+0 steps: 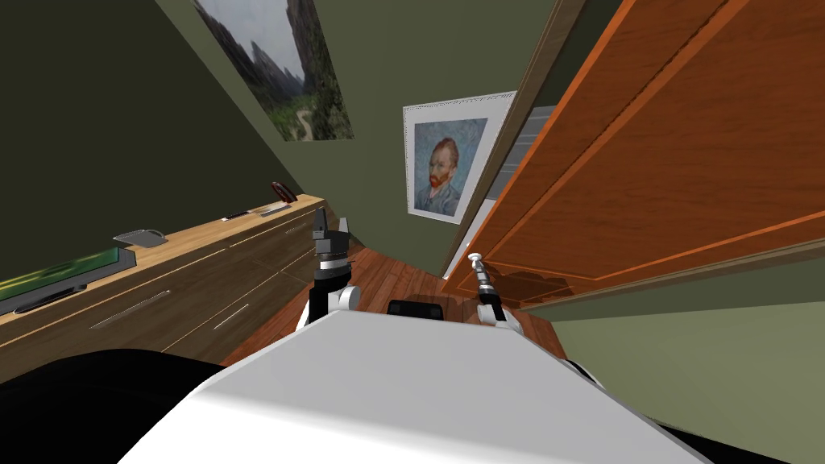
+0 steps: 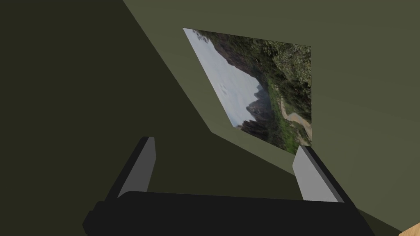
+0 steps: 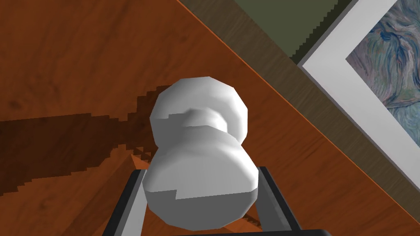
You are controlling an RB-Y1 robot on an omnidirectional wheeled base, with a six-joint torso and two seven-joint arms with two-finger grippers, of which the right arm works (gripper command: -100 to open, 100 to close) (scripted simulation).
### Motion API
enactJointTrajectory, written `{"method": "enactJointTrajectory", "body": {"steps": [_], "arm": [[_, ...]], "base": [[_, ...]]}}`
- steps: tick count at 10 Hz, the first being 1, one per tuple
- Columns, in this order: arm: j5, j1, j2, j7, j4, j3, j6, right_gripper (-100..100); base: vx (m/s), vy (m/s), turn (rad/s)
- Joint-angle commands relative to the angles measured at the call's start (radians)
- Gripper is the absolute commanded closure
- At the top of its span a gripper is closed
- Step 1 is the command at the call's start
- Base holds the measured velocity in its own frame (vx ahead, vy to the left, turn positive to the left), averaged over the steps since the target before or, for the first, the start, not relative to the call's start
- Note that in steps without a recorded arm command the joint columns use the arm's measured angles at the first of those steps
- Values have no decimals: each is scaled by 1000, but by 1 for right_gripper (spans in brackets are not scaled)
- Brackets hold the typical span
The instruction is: Pull the door open
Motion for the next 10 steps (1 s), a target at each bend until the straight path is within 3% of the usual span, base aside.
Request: {"method": "enactJointTrajectory", "body": {"steps": [1, 6, 10], "arm": [[-7, 2, 3, -50, -1, 9, -1, 100], [-21, 5, 0, -141, -4, 18, -1, 100], [-42, 10, -5, -257, -10, 33, -1, 100]], "base": [[-23, -12, 23], [-20, -9, 21], [-27, -15, 31]]}}
